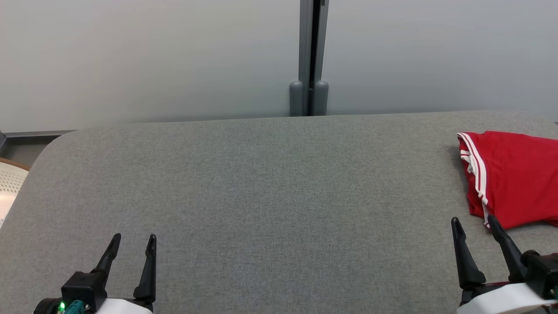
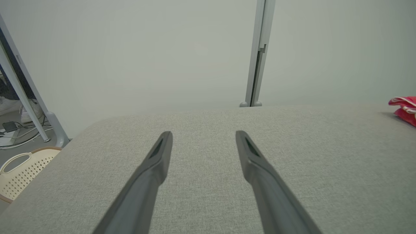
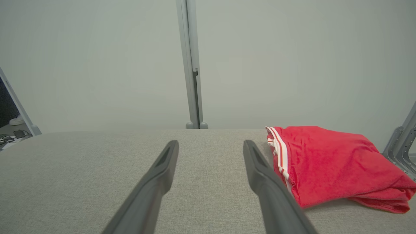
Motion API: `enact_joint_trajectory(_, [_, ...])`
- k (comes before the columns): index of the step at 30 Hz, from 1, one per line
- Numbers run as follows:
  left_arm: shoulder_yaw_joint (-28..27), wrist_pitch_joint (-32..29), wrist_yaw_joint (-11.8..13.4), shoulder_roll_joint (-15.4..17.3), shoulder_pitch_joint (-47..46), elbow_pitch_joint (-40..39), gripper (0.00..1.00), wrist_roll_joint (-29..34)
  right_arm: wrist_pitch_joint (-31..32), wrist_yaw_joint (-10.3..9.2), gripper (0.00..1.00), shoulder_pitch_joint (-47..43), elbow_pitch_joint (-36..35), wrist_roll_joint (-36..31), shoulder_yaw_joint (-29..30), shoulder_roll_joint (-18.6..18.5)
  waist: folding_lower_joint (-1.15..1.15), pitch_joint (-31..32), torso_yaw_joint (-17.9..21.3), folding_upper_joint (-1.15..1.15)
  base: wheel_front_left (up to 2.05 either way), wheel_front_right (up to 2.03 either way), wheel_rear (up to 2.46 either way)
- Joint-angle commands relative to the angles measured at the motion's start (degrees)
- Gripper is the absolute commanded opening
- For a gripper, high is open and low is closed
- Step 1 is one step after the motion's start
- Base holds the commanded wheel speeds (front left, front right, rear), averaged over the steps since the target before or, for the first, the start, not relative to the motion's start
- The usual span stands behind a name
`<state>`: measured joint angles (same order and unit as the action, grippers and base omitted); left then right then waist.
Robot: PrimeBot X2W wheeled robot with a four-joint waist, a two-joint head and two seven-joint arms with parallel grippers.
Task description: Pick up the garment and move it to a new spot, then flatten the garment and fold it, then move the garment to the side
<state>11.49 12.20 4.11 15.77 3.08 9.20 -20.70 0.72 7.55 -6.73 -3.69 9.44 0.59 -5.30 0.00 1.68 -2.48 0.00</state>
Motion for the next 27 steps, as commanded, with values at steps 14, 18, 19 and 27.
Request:
enact_joint_trajectory(14, [-0.04, -0.25, -0.39, -1.03, 0.09, 1.79, 0.0, -2.5, 0.03, 0.0, 0.0, 0.01, 1.78, 2.53, -0.31, 0.43, 0.0, -0.03, 0.12, 0.0, 0.0, 0.0, 0.0])
enact_joint_trajectory(18, [-0.86, -1.08, -0.87, -1.52, -0.36, 1.95, 0.0, -5.52, 0.29, 0.0, 0.0, 0.59, 2.45, 6.15, -0.06, 0.49, 0.0, -0.07, 0.18, 0.0, 0.0, 0.0, 0.0])
enact_joint_trajectory(19, [-1.11, -1.35, -1.03, -1.69, -0.51, 2.0, 0.0, -6.49, 0.38, -0.01, 0.0, 0.78, 2.68, 7.3, 0.02, 0.5, 0.0, -0.09, 0.2, 0.0, 0.0, 0.0, 0.0])
enact_joint_trajectory(27, [-3.03, -3.28, -2.23, -2.91, -1.6, 2.31, 0.0, -13.79, 0.94, -0.01, 0.0, 2.26, 4.37, 15.86, 0.61, 0.61, 0.0, -0.21, 0.35, 0.0, 0.0, 0.0, 0.0])
